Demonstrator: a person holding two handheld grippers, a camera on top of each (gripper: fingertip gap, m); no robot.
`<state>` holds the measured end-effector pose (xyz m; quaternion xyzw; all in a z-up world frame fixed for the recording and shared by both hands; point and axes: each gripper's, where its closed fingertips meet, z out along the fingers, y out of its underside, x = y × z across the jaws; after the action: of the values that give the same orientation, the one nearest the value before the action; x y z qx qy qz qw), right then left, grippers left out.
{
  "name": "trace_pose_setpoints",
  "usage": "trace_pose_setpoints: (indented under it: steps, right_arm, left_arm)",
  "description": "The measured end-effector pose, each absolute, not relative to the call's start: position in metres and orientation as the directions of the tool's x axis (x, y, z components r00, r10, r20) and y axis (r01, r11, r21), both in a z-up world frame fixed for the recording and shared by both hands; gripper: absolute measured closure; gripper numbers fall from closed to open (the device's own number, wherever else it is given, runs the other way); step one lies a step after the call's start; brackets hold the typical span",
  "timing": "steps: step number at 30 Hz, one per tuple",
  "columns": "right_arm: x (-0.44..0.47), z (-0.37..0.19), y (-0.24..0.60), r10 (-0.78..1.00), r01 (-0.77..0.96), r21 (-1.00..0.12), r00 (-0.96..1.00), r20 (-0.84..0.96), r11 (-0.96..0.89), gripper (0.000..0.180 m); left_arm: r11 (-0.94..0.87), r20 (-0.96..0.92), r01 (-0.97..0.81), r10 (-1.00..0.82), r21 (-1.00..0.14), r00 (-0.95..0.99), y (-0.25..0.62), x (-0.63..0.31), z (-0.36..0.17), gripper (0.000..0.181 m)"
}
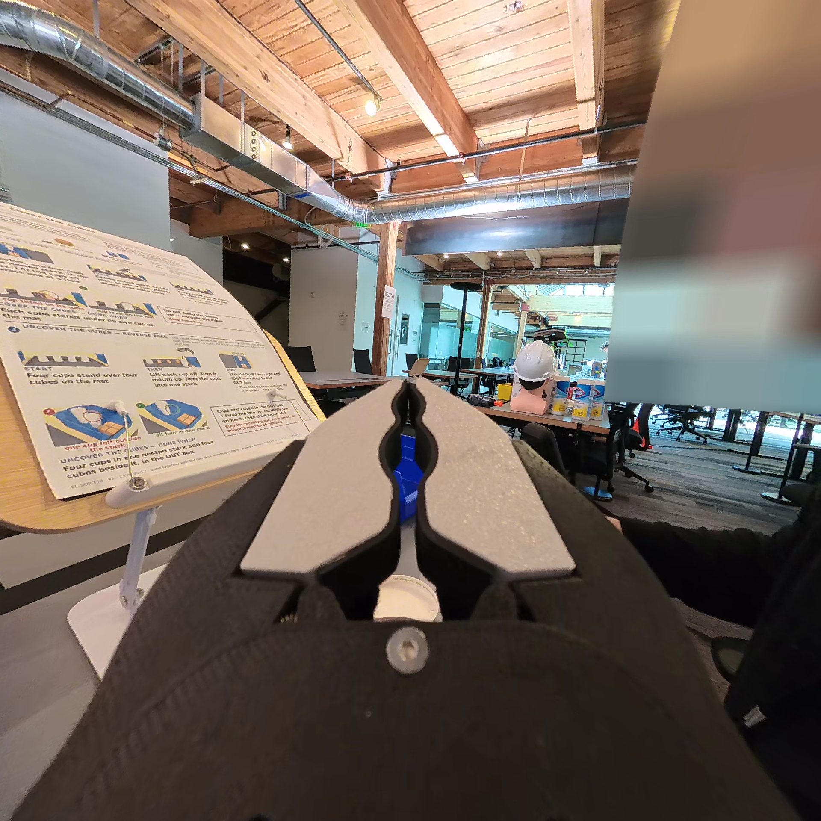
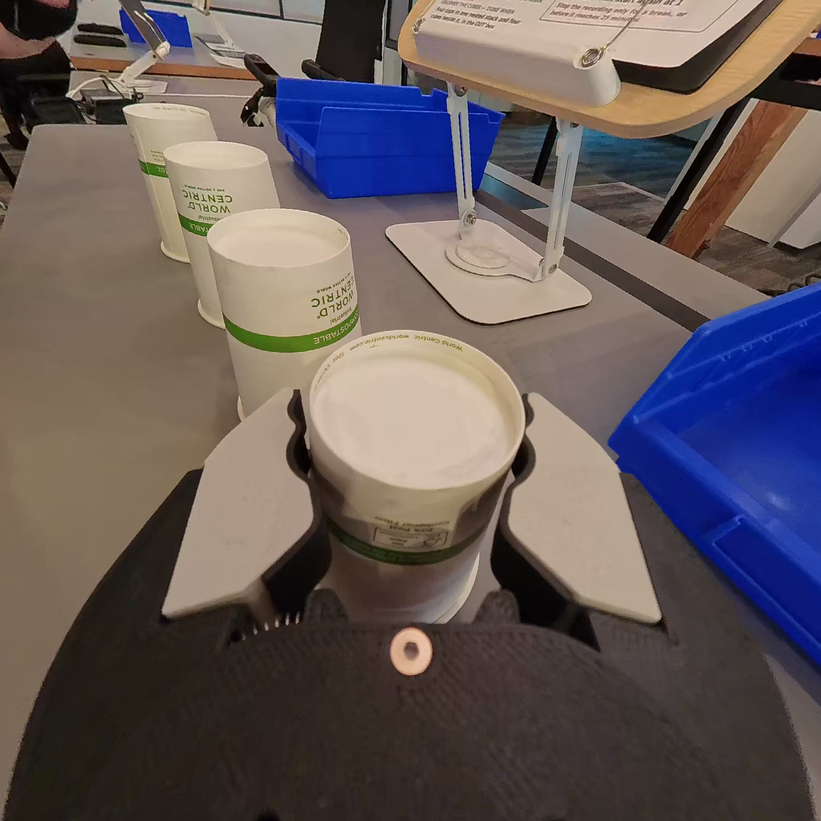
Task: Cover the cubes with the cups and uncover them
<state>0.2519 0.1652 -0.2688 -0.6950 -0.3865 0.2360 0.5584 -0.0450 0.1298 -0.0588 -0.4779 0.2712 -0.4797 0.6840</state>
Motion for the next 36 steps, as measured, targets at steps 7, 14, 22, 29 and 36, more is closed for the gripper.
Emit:
trace_pose_setpoints:
  steps: [7,14,22,29,36]
  right_arm:
    - [0.265,-0.238,0.159,0.792,0.188,-0.982,0.602,0.104,-0.014,0.047]
    - [0.322,-0.197,0.159,0.7,0.068,-0.995,0.706,0.101,0.075,0.063]
    - [0.377,-0.208,0.171,0.56,-0.02,-0.995,0.828,0.035,0.093,0.099]
    - [0.389,-0.218,0.175,0.502,0.023,-0.997,0.863,0.058,0.077,0.123]
    - [0.403,-0.224,0.183,0.4,0.059,-0.995,0.913,0.084,0.075,0.102]
  left_arm:
    - [0.1,0.073,0.387,-0.91,-0.917,0.408,0.129,-0.051,-0.057,0.181]
    - [0.154,0.036,0.331,-0.864,-0.931,0.502,0.135,-0.071,-0.06,0.181]
    - [0.218,-0.114,0.031,-0.619,-0.976,0.777,0.18,-0.118,-0.1,0.181]
    - [0.149,-0.12,-0.062,-0.423,-0.987,0.898,0.233,-0.172,-0.151,0.181]
    - [0.129,-0.009,0.03,-0.291,-0.991,0.957,0.273,-0.208,-0.185,0.181]
